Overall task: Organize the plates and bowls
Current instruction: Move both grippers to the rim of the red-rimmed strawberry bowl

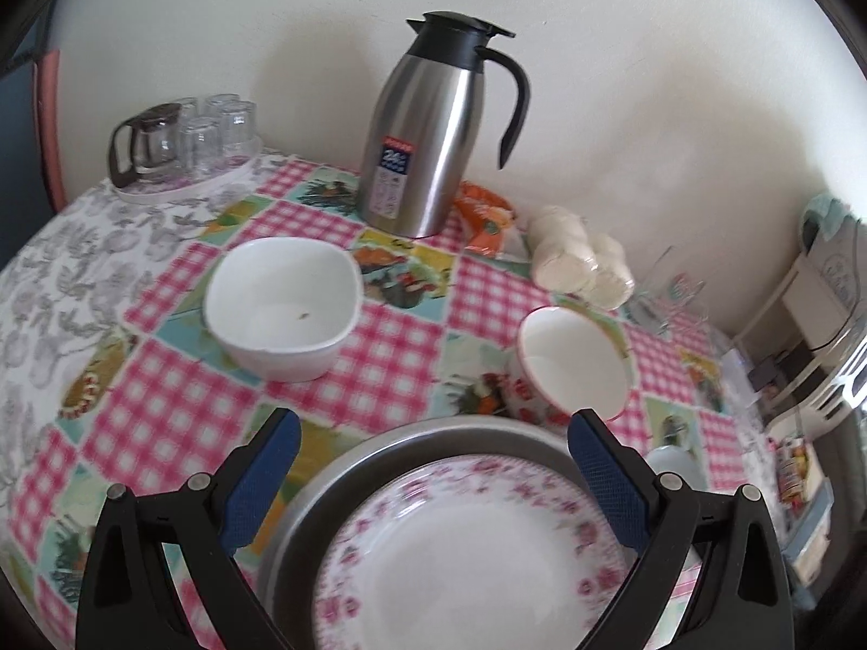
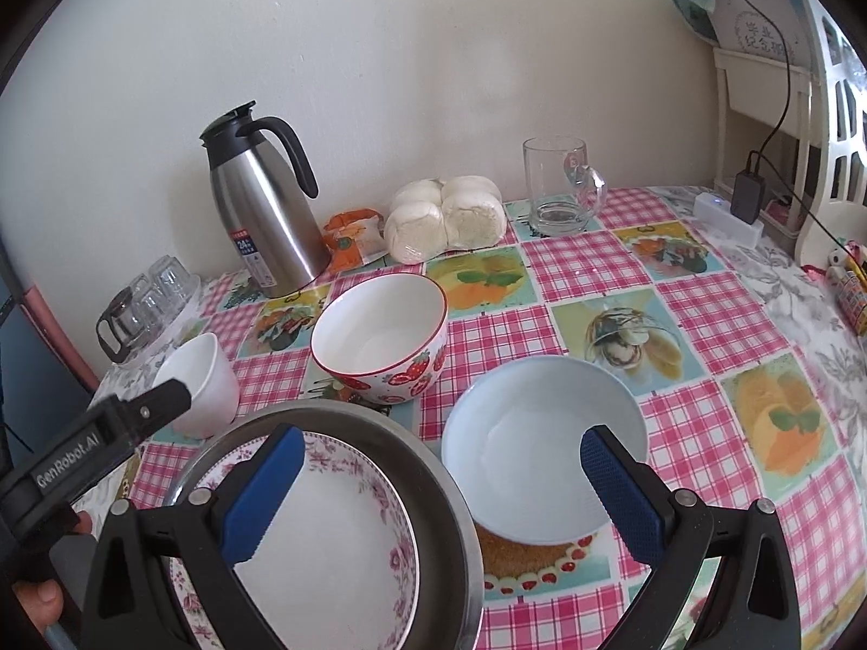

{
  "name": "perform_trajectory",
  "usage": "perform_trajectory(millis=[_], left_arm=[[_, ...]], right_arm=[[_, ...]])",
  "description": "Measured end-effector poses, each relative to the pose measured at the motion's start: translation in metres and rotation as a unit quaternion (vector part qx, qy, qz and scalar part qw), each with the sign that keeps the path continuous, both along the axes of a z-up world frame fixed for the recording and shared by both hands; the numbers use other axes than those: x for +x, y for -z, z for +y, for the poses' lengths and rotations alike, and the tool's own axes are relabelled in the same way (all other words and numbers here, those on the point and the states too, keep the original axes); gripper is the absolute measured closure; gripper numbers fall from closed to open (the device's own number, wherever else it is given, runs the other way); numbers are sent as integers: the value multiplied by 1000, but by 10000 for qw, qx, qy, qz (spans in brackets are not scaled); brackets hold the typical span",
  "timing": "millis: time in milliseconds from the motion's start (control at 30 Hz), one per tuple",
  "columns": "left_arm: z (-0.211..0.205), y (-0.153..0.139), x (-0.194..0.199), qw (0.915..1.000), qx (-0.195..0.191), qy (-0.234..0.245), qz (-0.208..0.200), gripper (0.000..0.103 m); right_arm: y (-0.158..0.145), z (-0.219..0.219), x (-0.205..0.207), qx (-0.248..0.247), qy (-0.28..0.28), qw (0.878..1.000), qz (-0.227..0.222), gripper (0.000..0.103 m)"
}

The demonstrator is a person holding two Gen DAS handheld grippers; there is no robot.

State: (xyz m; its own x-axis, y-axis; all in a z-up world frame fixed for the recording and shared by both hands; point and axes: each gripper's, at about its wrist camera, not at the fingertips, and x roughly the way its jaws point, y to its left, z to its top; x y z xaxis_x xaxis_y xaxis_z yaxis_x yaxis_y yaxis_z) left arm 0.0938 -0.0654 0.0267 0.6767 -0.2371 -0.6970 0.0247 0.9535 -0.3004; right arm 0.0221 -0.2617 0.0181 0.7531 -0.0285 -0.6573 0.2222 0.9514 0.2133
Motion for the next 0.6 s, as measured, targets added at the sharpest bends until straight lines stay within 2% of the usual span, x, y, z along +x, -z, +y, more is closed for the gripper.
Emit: perform_trajectory(millis=[167, 367, 467, 600], left_arm=[[-4, -7, 10, 9996, -224, 24, -183, 4], [-8, -18, 22, 9968, -674, 153, -397, 4], [-14, -18, 29, 9972, -619, 246, -327, 4], [-27, -6, 40, 9979, -437, 468, -11, 4]], right_arm=[[2, 0, 9, -78, -90, 9998, 172, 0], [-3, -9, 23, -103, -140, 9996, 230, 0], [-10, -18, 32, -63, -168, 9996, 237, 0], [-18, -30, 49, 108, -216, 9991, 357, 0]])
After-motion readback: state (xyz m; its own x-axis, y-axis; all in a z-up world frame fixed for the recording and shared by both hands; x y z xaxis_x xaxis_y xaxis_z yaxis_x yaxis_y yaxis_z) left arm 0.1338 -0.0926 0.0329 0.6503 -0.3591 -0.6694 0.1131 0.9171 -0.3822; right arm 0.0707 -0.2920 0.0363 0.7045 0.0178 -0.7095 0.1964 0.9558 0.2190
